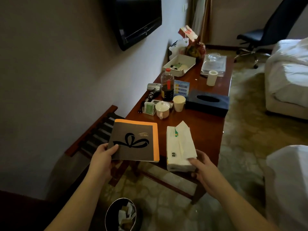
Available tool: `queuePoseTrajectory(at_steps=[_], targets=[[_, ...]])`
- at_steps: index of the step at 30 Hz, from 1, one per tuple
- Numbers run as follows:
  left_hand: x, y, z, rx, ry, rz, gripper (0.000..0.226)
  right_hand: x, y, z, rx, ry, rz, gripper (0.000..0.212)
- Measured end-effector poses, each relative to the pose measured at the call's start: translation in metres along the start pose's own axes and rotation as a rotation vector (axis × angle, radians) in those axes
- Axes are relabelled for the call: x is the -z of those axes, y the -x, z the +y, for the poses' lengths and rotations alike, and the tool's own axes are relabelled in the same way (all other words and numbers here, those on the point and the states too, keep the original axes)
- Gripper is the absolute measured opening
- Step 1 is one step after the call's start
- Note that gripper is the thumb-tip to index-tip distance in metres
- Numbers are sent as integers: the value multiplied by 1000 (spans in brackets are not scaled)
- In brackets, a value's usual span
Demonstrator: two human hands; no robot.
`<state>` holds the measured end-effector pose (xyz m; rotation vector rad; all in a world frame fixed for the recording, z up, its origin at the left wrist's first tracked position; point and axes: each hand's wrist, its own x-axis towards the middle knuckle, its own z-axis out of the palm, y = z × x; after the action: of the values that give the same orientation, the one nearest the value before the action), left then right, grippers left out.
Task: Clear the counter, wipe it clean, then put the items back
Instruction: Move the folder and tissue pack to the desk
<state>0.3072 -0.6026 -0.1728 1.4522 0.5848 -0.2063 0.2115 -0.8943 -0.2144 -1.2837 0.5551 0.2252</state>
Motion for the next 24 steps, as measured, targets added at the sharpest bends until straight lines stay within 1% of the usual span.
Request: queuePoseTrajectory(at_steps=[6, 8, 12, 14, 16, 24], targets=[[-7, -51, -5, 9, -98, -18, 28, -6, -24, 4, -27, 27, 19, 42], [-9, -71, -6, 23, -113, -33, 28, -10, -36, 7, -37, 56, 28, 44], [-17, -120, -6, 59, -137, -54, 39, -23, -67, 11, -75, 94, 39, 50], [-22, -148, -4, 75, -160, -70, 41, -34, -87, 12, -91, 117, 64, 54], [-25, -176, -2, 85, -185, -90, 39, -47, -110, 11, -109, 124, 103, 57], [-33, -270, -8, 118, -356, -146, 43, -84, -188, 16, -175, 202, 219, 60]])
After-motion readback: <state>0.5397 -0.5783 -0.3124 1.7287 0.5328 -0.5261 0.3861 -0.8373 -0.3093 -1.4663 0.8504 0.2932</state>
